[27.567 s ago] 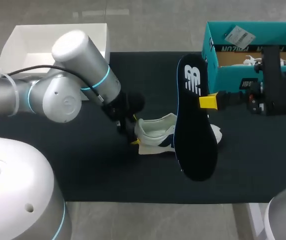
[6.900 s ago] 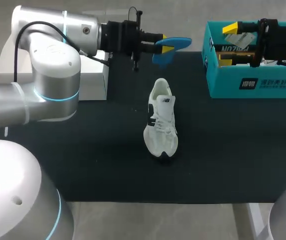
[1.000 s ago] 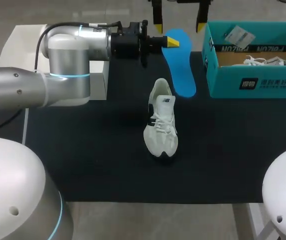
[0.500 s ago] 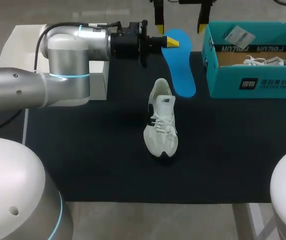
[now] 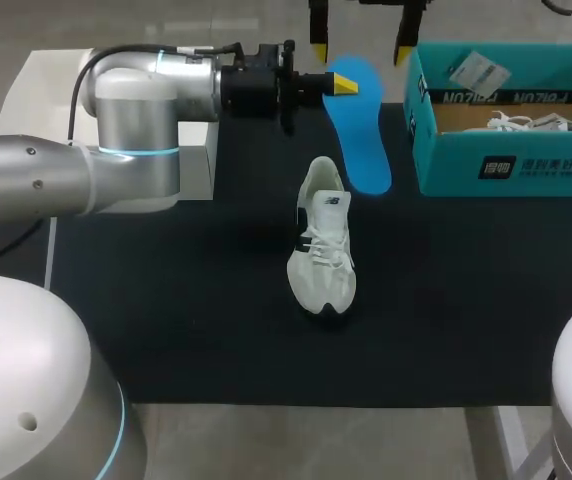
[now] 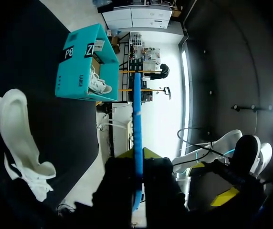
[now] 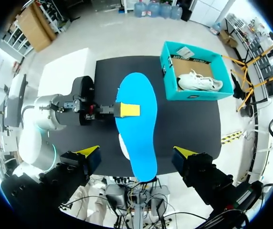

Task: Take the shoe out of the shoebox, open the shoe tongue, remove and reinsert the insole, then place the shoe into the shoebox

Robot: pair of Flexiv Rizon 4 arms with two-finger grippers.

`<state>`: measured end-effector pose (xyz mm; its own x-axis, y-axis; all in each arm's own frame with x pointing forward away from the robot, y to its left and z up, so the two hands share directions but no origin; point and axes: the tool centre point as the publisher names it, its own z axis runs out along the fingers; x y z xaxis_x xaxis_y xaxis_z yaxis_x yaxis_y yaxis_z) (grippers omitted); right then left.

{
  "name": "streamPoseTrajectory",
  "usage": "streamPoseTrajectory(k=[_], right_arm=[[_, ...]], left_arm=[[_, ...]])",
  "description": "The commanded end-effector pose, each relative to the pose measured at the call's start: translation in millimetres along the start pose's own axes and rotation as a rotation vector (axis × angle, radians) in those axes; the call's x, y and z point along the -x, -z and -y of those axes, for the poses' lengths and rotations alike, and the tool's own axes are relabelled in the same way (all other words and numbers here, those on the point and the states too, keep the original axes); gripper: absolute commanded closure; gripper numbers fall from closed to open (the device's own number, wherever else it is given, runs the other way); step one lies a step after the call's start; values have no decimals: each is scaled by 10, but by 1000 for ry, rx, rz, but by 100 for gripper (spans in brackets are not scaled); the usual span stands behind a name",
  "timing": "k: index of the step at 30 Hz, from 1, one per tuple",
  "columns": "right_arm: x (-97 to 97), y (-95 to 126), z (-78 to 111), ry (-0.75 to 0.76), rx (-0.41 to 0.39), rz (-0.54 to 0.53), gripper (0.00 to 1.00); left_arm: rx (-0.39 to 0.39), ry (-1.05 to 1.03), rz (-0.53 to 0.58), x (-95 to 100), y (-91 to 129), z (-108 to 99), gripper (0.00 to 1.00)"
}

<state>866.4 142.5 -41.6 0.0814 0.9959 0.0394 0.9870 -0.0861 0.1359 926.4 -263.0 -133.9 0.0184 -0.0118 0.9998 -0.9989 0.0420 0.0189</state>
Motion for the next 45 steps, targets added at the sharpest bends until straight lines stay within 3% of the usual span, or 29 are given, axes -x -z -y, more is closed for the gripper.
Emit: streamPoseTrajectory(k=[1,5,12,16,17,18,34,39,45], right_arm=[[394,-131,81,-22,54,-281,0],[518,-153,96,-35,88,-442,0],[683,-99,102,37,134,-839,0],[733,-68,101,79,75,-1042,0],[737,-67,106,72,49,-1039,0],[740,-106,93,23,-30,-980,0],[740,-106,93,23,-30,-980,0],[841,-197,95,11,-17,-1044,0],[935,-347,66,-45,42,-1228,0]], left_arm=[[-2,0,3,-4,-1,-12,100],[-2,0,3,-4,-1,-12,100],[-2,0,3,-4,-1,-12,100],[-2,0,3,-4,-1,-12,100],[-2,0,3,-4,-1,-12,100],[-2,0,3,-4,-1,-12,100],[-2,0,3,-4,-1,-12,100],[-2,0,3,-4,-1,-12,100],[-2,0,3,-4,-1,-12,100]])
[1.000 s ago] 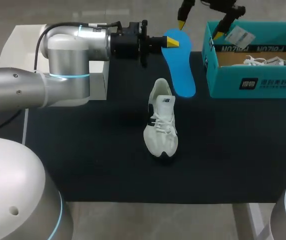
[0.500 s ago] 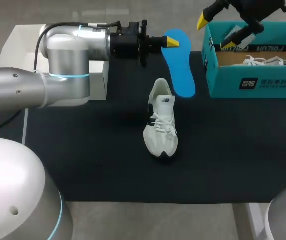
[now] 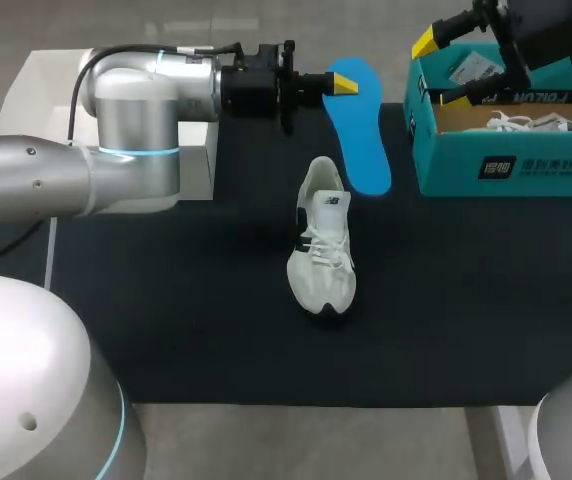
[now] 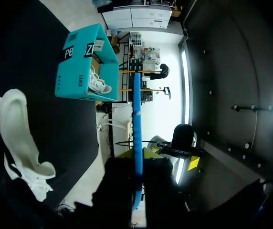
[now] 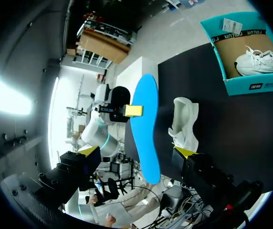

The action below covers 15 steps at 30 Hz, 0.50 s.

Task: Take the shoe out of the shoebox, open the shoe tongue, remove and reinsert the insole, then place the shoe into the shoebox

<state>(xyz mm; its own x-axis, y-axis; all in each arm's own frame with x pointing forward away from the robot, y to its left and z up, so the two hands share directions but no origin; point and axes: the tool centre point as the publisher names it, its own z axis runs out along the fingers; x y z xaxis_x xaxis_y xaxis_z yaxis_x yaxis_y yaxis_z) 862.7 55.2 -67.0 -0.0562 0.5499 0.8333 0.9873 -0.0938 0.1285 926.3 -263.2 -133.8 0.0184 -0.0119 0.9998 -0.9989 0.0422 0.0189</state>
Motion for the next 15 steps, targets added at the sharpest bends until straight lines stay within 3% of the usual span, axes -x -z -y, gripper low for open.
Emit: streamPoseTrajectory(k=[1,8,15], right_arm=[[156,-38,65,-6,60,-300,0],[270,-132,-6,33,90,-412,0],[345,-196,-53,25,71,-471,0]], left_arm=[[-2,0,2,-3,0,-11,100],[-2,0,2,-3,0,-11,100],[-2,0,2,-3,0,-11,100]])
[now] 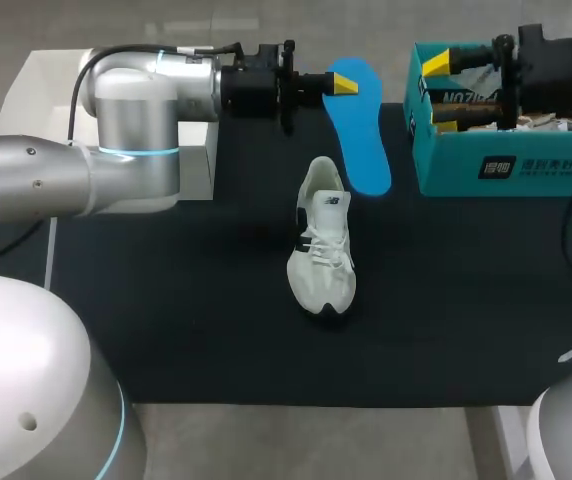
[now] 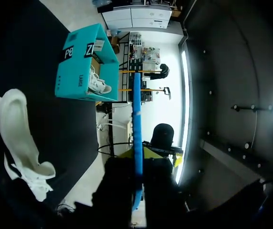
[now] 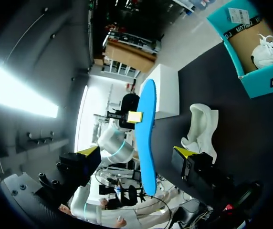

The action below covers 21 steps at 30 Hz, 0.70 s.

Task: Take the shoe out of the shoebox, open the shoe tongue, remove and reinsert the insole, then place the shoe into the shoebox

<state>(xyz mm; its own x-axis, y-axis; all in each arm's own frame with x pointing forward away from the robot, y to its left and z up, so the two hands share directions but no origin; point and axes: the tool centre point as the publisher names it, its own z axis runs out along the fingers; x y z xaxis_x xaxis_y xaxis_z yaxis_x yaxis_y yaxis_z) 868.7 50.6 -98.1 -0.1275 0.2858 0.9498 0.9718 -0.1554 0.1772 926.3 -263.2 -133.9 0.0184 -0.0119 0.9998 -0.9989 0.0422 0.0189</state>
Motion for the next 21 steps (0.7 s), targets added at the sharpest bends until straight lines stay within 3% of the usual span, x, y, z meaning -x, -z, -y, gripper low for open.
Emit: streamPoseTrajectory(k=[1,21], right_arm=[[83,-39,-29,-5,-8,-168,0],[250,-2,-25,-47,8,-134,0]], left_arm=[[-2,0,2,-4,0,-11,100],[-2,0,2,-4,0,-11,100]])
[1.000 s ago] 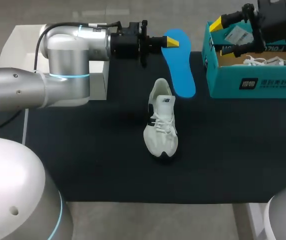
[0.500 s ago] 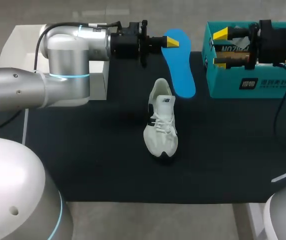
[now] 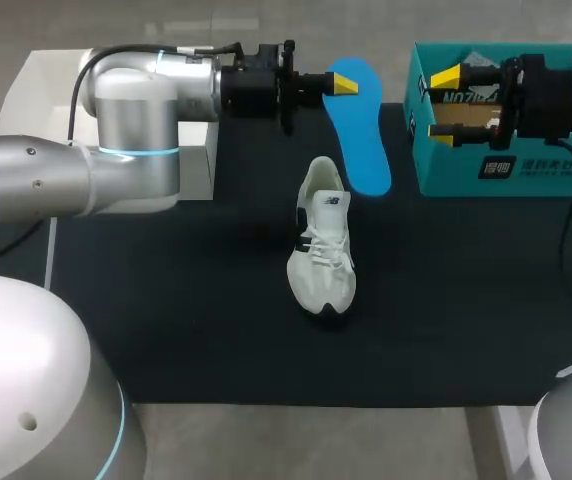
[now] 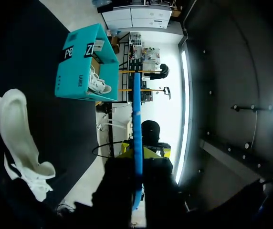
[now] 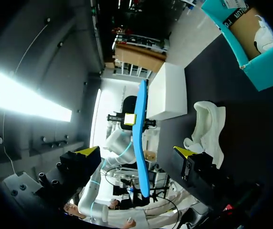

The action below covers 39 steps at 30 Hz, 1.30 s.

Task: Take the shoe out of the shoebox, open the shoe tongue, remove and reinsert the insole, then place the shoe into the shoebox

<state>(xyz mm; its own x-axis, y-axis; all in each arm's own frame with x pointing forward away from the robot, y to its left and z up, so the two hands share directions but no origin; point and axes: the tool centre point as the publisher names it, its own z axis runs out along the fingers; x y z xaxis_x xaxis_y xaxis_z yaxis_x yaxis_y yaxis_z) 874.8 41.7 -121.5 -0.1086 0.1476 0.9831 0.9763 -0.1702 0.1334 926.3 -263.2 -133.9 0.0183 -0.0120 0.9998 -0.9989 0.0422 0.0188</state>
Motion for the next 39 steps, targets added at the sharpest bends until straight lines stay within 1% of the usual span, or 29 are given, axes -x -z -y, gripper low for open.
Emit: streamPoseTrajectory(k=[1,4,7,9,10,11,12,13,15,16,17,28,29,31,32,33,34,35,36,37,38,39], right_arm=[[-3,-14,8,-1,3,2,0],[-3,-14,8,-1,3,2,0],[-3,-14,8,-1,3,2,0],[-3,-14,8,-1,3,2,0],[-3,-14,8,-1,3,2,0],[-3,-14,8,-1,3,2,0],[-3,-14,8,-1,3,2,0],[-3,-14,8,-1,3,2,0],[-3,-14,8,-1,3,2,0],[-3,-14,8,-1,3,2,0],[-3,-14,8,-1,3,2,0],[-3,-14,8,-1,3,2,0],[-3,-14,8,-1,3,2,0],[-3,-14,8,-1,3,2,0],[-3,-14,8,-1,3,2,0],[-3,-14,8,-1,3,2,0],[-3,-14,8,-1,3,2,0],[-3,-14,8,-1,3,2,0],[-3,-14,8,-1,3,2,0],[-3,-14,8,-1,3,2,0],[-3,-14,8,-1,3,2,0],[-3,-14,8,-1,3,2,0]], left_arm=[[-2,0,2,-4,0,-11,100],[-2,0,2,-4,0,-11,100],[-22,-303,42,-27,19,-6,100],[-17,-444,45,-23,46,3,100],[-14,-528,9,-31,65,-10,100],[-16,-557,3,-50,80,-9,100],[-22,-650,-8,-53,93,-5,100],[-24,-676,-42,-70,114,-9,100],[-35,-733,-64,-102,129,-11,100],[-34,-677,-95,-128,130,-17,100],[-26,-548,-124,-167,134,-6,100],[-26,-548,-124,-167,134,-6,100],[4,-657,-128,-167,150,10,100],[40,-870,-113,-183,162,25,100],[51,-996,-157,-196,160,29,100],[53,-1048,-152,-210,163,28,100],[60,-1197,-175,-228,160,37,100],[90,-1272,-198,-228,156,30,100],[79,-1313,-198,-227,161,19,100],[33,-1431,-252,-232,152,27,100],[56,-1481,-265,-236,150,24,100],[74,-1590,-260,-226,152,18,100]])
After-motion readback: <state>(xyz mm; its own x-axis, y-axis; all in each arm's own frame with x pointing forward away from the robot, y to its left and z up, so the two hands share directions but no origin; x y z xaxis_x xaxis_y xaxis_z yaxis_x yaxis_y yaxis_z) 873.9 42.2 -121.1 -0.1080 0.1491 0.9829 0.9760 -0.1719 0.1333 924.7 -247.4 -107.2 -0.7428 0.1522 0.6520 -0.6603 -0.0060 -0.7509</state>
